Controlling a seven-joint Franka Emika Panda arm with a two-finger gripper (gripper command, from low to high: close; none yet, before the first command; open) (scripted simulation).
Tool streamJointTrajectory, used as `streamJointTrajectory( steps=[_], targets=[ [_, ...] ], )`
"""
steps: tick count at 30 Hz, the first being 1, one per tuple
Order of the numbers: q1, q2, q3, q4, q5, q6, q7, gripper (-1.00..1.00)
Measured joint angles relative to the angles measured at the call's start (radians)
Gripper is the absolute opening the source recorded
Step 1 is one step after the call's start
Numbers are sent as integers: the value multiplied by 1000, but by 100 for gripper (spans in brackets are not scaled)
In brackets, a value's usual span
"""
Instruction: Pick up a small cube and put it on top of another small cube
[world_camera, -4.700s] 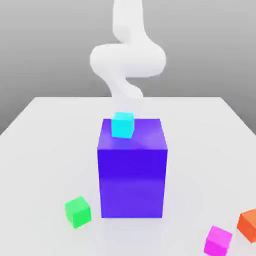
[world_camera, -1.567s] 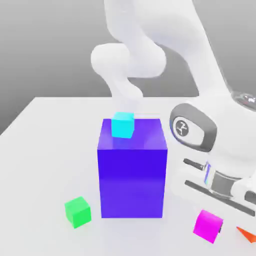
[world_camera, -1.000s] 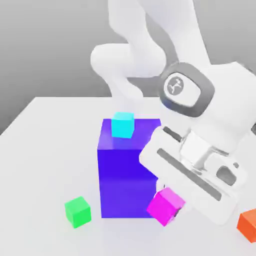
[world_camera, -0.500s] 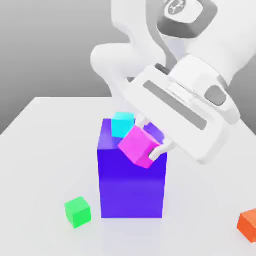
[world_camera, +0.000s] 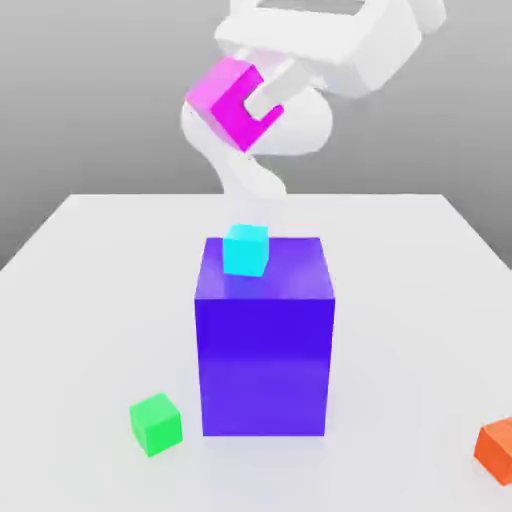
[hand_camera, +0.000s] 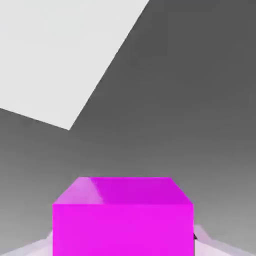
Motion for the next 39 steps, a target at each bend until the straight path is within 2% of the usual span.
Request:
streamJointTrajectory(
  steps=[11,21,30,39],
  targets=[
    [7,-220,-143,-49,60,35,-38,-100],
    [9,-328,-319,-97,124,96,-81,-100],
    [21,-324,-495,-143,187,168,-122,-100],
    [62,-215,-665,-190,261,259,-165,-100]
  ],
)
